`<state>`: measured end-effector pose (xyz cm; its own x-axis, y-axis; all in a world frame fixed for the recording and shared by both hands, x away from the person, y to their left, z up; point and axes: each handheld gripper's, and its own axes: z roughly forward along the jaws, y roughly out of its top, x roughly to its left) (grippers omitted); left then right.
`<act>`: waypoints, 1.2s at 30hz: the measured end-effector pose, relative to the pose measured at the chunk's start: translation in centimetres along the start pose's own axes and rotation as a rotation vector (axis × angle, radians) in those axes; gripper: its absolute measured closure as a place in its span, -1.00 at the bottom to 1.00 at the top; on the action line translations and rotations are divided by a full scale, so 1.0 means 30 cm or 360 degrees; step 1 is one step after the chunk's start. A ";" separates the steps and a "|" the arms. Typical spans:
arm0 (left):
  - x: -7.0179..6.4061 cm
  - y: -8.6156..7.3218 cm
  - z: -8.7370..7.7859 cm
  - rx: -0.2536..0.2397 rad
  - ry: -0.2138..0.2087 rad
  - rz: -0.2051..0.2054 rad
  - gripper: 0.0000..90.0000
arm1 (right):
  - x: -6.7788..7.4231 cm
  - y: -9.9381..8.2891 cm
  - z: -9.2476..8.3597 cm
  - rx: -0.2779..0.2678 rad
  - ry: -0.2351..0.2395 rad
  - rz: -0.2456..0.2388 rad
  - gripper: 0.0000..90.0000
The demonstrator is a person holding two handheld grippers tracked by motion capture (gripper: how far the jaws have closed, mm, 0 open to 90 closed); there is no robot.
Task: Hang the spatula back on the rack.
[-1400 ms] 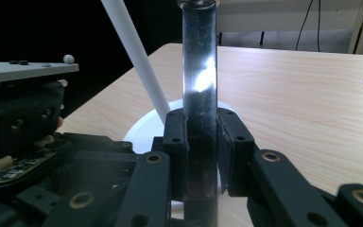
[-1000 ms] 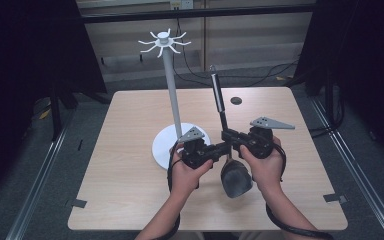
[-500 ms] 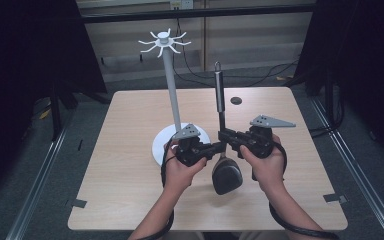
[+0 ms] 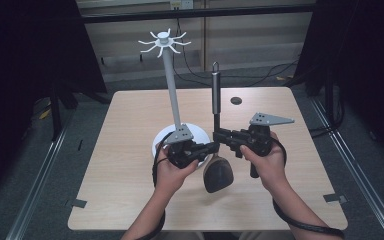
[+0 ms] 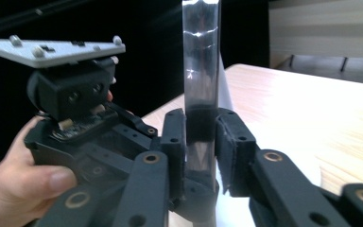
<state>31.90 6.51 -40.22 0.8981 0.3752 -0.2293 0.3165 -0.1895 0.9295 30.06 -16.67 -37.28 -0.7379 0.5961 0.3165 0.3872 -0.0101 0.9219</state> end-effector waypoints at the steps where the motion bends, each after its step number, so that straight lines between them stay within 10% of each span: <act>1: 0.002 0.001 -0.005 0.0011 0.0009 0.0007 0.96 | 0.001 0.004 0.000 -0.0008 0.0005 0.0000 0.61; 36: 0.034 0.053 -0.146 -0.0104 0.0104 0.0106 0.96 | 0.071 0.097 0.093 0.0001 0.0087 -0.0158 0.77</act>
<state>31.99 10.57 -37.71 0.8940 0.4225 -0.1490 0.2342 -0.1570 0.9594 31.16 -13.19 -34.56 -0.8017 0.5495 0.2354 0.3112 0.0473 0.9492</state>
